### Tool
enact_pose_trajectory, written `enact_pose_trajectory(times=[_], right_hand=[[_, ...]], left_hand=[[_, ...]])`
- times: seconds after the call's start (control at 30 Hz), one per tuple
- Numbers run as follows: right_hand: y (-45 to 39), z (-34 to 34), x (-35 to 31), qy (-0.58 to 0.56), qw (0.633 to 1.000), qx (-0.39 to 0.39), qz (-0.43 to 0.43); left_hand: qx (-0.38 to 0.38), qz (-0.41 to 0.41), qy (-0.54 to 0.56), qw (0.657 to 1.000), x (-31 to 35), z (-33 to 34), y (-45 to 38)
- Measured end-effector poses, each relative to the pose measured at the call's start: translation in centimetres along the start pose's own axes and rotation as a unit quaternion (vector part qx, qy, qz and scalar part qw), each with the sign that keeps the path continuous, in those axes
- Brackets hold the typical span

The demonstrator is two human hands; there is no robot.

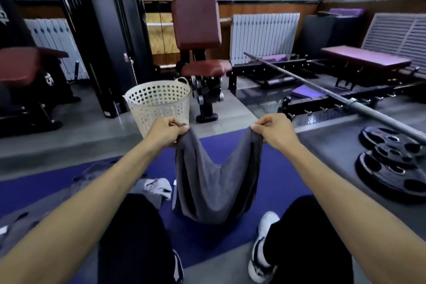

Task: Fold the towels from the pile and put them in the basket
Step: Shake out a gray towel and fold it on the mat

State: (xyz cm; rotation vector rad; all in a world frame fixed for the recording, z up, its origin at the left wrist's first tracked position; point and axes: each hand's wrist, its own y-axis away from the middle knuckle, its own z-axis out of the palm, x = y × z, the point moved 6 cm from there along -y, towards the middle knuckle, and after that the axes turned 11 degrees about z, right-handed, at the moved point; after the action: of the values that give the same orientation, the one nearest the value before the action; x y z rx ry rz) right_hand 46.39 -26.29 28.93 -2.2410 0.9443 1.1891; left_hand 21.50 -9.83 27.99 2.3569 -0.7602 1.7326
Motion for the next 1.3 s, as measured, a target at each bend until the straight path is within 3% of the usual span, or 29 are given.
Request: enact_pose_trajectory(times=[0.17,0.37,0.67,0.97,1.13,1.3], right_hand=[[-1.9,5.3,8.3,0.067,0.992,-0.072,0.077],[-7.5,10.1,11.7,0.121,0.976,-0.135,0.12],[-19.3,22.7,16.5,0.138,0.955,-0.217,0.15],[-27.1,37.7,26.3,0.066,0.956,-0.22,0.181],[-28.4,44.1,29.0,0.034,0.962,-0.211,0.171],[-26.9,46.2,30.2,0.014,0.961,-0.201,0.187]], left_hand=[[-0.047,-0.112,-0.041,0.992,-9.4,2.1,-1.0],[-0.104,-0.2,-0.067,0.972,-17.8,4.8,-5.5],[-0.145,-0.23,-0.128,0.954,-30.8,8.4,-16.6],[-0.1,-0.233,-0.179,0.951,-47.8,10.2,-25.2],[-0.031,-0.218,-0.184,0.958,-54.2,11.1,-26.9],[-0.005,-0.224,-0.189,0.956,-57.3,10.7,-26.7]])
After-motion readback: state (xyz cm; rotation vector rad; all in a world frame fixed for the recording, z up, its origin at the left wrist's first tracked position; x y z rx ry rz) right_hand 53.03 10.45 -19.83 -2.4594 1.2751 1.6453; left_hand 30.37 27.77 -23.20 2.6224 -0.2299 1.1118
